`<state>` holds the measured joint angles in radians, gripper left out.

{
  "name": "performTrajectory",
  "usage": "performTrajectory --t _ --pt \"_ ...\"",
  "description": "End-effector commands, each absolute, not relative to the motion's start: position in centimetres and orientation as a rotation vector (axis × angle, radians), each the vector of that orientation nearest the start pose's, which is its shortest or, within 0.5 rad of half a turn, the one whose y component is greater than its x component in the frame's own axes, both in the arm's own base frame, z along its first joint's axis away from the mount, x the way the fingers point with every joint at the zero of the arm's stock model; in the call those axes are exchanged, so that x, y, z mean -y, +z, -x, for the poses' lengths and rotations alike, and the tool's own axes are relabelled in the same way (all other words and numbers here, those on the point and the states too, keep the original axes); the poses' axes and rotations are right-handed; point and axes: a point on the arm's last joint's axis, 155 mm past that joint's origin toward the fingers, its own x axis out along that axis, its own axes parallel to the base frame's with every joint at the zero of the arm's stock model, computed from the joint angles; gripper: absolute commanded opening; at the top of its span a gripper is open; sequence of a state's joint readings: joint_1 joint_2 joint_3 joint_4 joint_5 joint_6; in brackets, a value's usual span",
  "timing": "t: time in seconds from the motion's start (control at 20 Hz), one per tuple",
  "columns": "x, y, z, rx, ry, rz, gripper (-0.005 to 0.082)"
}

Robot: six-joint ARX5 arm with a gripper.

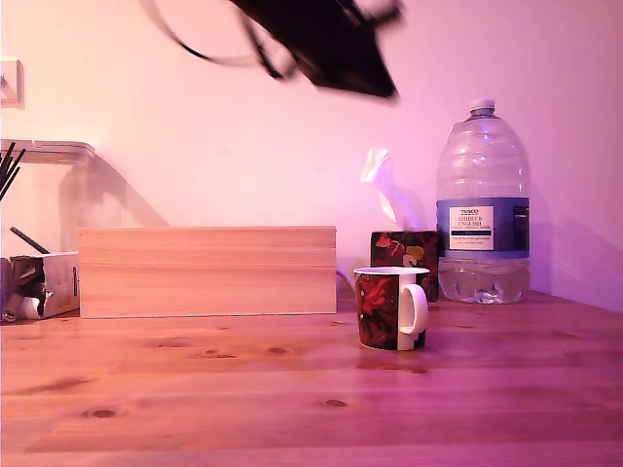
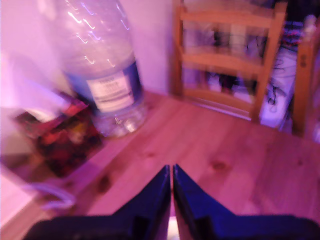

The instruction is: Pick up the coffee capsules from the table one by one and drop them inside the nearest coffee cup

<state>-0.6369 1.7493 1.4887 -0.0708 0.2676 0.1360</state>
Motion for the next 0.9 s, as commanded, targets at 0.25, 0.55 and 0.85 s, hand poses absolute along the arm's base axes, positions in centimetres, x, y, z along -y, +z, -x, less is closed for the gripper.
performTrajectory --t 0.25,0.55,0.85 --pt "25.4 24.3 -39.5 -0.281 -0.713 -0.119 -0.0017" --pt "17.8 24.0 -36.2 -0.257 -0.567 -0.050 -0.0019" --pt "14.3 23.5 -33.6 -0.263 -0.475 -0.037 -0.0019"
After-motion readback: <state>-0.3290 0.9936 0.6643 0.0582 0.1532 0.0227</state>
